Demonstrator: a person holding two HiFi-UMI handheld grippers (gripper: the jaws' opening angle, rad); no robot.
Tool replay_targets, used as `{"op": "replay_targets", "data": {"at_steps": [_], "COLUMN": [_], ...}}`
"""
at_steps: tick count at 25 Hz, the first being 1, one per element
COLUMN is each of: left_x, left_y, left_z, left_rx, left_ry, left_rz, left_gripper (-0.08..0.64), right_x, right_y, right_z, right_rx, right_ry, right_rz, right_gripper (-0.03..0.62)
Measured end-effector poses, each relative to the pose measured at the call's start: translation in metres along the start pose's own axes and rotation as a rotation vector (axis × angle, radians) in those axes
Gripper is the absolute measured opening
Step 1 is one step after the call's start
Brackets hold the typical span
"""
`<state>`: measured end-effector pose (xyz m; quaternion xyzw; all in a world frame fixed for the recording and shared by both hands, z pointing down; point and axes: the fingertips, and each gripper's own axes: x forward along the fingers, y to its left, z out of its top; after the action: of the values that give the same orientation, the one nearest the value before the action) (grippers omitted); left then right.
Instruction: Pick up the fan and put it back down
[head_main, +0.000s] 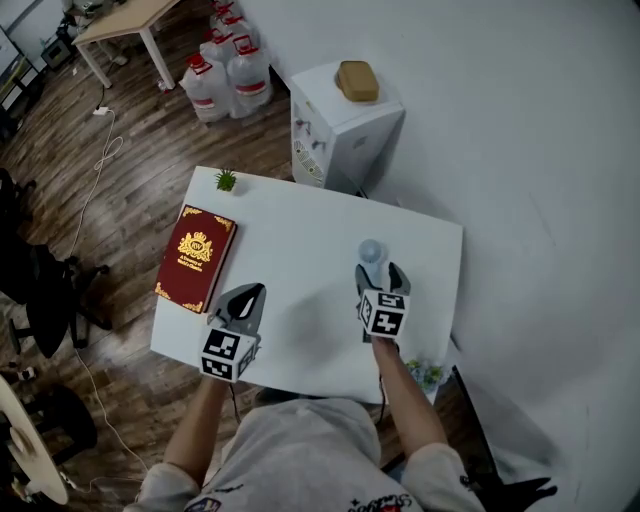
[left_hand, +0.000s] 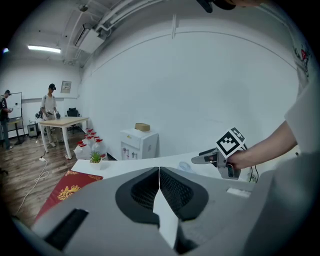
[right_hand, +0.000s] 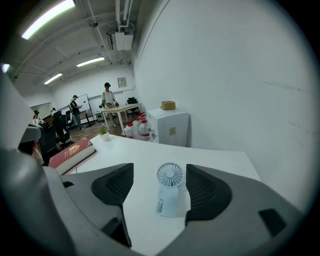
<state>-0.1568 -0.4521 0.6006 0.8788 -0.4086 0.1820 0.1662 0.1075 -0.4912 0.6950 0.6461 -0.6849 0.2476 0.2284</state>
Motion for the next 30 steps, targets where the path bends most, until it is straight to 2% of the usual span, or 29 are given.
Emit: {"op": "replay_targets", "data": {"at_steps": [4, 8, 18, 22, 24, 26, 30], "left_x": [0.0, -0.002, -0.017, -0.023, -0.027, -0.031, -0.036], "left_y": [0.01, 0.016, 0.03, 0.03, 0.031, 0.031, 0.032], "left_z": [-0.016, -0.03, -0.047, -0.049, -0.052, -0.055, -0.061], "left_rx": [-0.02, -0.042, -0.082, -0.081, -0.084, -0.087, -0.094], "left_ry": [0.028, 0.044, 0.076, 0.077, 0.082, 0.09, 0.089], "left_rz": [0.032, 0.062, 0.116, 0.128, 0.135, 0.14, 0.146], "left_gripper": [0.006, 0.006, 0.006, 0.006, 0.006, 0.006, 0.006], "right_x": [0.029, 0.049, 0.079, 0.085, 0.088, 0.091, 0.093], "right_y": [-0.003, -0.009, -0.011, -0.011, -0.009, -0.008, -0.01], "right_z": [-0.022, -0.037, -0.069, -0.068, -0.068, -0.073, -0.073], "right_rx": [0.026, 0.073, 0.078, 0.084, 0.079, 0.07, 0.079], "right_ry": [0.08, 0.11, 0.232, 0.218, 0.223, 0.242, 0.239], "right_rz": [0.006, -0.003, -0.058, -0.053, -0.044, -0.043, -0.044], "right_gripper": [0.322, 0.299, 0.314, 0.313, 0.284, 0.226, 0.219]}}
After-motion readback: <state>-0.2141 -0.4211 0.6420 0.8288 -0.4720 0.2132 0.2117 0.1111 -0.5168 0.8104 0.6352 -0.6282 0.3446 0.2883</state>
